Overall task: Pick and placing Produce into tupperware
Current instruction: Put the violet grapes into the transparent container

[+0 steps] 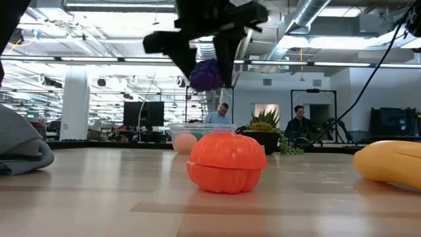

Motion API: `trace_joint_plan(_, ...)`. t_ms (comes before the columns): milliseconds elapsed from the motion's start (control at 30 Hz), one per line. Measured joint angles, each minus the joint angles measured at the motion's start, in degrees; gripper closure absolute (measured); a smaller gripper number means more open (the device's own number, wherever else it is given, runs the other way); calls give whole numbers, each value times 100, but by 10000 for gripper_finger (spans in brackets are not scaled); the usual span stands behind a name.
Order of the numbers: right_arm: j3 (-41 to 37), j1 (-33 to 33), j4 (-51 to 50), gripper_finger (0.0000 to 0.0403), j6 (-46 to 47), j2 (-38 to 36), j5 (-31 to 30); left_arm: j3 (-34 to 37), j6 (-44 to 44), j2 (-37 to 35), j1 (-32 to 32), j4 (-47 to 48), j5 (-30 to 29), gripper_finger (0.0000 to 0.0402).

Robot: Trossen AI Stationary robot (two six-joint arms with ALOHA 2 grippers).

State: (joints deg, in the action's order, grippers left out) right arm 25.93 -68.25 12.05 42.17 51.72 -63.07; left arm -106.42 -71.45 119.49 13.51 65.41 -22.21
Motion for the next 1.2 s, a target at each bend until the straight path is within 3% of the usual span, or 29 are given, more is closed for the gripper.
trace_joint_plan(500, 0, 2, -2, 40, 43, 0, 0, -796, 550, -8, -168, 335, -723, 175)
trace_joint_plan(1200, 0, 2, 39, 40, 243, 0, 0, -823, 1587, -8, -975, 725, -973, 175)
